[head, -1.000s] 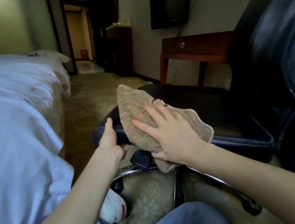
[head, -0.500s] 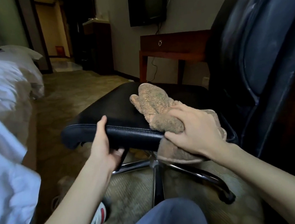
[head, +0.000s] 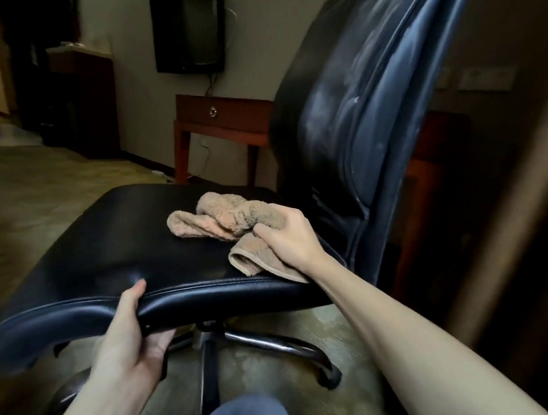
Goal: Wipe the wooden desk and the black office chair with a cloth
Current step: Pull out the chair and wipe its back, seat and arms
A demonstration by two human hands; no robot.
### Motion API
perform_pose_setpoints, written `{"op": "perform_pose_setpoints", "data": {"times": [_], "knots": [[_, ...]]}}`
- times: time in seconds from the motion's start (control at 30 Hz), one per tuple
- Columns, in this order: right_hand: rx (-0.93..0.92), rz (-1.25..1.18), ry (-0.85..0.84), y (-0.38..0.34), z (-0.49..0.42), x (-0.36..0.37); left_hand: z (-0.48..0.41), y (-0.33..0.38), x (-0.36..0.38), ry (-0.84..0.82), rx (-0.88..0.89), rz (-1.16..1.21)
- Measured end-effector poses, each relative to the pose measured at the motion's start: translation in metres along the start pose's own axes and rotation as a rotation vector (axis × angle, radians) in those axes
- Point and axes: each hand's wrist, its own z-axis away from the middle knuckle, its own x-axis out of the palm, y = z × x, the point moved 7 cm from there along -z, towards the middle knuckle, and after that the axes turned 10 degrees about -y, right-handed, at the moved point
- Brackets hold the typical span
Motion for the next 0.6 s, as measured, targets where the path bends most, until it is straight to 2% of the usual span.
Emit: {"op": "perform_pose_setpoints", "data": {"times": [0.13,0.4,0.6], "knots": [[0.061,0.039,-0.038,-0.003,0.014,-0.001,0.012,-0.003,0.003,-0.045,-0.042,-0.005],[0.115,0.235,0.025,-0.043,0.045,0.008,0.028,0.017,-0.014,-0.043,-0.048,-0.023],[0.06,0.387,0.019,-0.077,0.053,0.01,0.065,0.033,-0.043,0.046,-0.029,-0.042]]}}
